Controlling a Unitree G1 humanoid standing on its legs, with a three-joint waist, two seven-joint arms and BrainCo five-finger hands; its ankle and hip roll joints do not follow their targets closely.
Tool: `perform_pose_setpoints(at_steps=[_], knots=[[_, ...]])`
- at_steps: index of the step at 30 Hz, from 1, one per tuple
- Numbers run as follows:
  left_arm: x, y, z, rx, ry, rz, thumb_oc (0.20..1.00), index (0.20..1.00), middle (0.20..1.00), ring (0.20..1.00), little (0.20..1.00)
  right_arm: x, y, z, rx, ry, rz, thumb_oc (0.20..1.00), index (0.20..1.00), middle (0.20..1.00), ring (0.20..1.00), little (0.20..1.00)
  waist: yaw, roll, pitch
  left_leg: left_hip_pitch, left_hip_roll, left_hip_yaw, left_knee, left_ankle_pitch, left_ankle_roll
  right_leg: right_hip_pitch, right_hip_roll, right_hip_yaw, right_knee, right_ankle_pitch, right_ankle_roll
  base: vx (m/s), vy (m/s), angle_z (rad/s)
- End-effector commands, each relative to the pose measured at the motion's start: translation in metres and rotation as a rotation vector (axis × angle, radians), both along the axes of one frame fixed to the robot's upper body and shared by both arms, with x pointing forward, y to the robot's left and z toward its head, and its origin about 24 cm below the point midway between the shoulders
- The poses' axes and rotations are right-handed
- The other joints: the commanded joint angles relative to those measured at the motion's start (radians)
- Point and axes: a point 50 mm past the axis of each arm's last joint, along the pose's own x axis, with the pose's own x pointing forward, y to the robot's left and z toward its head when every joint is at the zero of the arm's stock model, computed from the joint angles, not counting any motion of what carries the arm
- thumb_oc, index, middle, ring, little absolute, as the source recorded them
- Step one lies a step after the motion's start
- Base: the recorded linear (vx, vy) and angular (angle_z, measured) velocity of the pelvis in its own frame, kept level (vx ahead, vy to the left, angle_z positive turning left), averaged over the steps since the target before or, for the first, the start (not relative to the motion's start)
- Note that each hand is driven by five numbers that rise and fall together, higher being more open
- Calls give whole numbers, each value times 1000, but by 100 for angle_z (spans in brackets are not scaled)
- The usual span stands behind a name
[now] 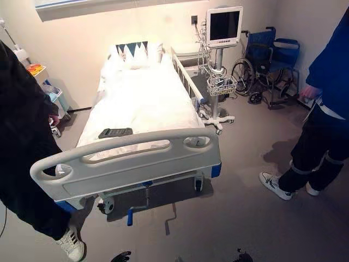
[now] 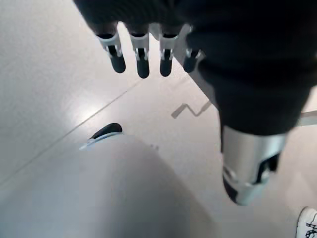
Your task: Raise the hospital bed
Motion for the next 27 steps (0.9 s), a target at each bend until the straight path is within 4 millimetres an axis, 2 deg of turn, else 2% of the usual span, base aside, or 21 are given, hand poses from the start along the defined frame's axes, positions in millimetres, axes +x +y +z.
perform_pose_setpoints(at_steps=[1, 27], knots=[[4, 1, 0, -11, -2, 35, 1000, 1000, 1000, 1000, 1000, 6, 12, -2, 26, 11, 45, 1000, 1000, 1000, 1000, 1000, -9, -68, 13, 36, -49, 2, 76, -51, 59, 79, -45, 31, -105, 112, 77, 90, -90, -22], [1, -1, 0, -21, 11, 17, 1000, 1000, 1000, 1000, 1000, 5, 9, -2, 25, 17, 50, 1000, 1000, 1000, 1000, 1000, -12, -65, 15, 37, -47, 4, 77, -55, 58, 79, -43, 33, -107, 111, 79, 0, 0, 0]])
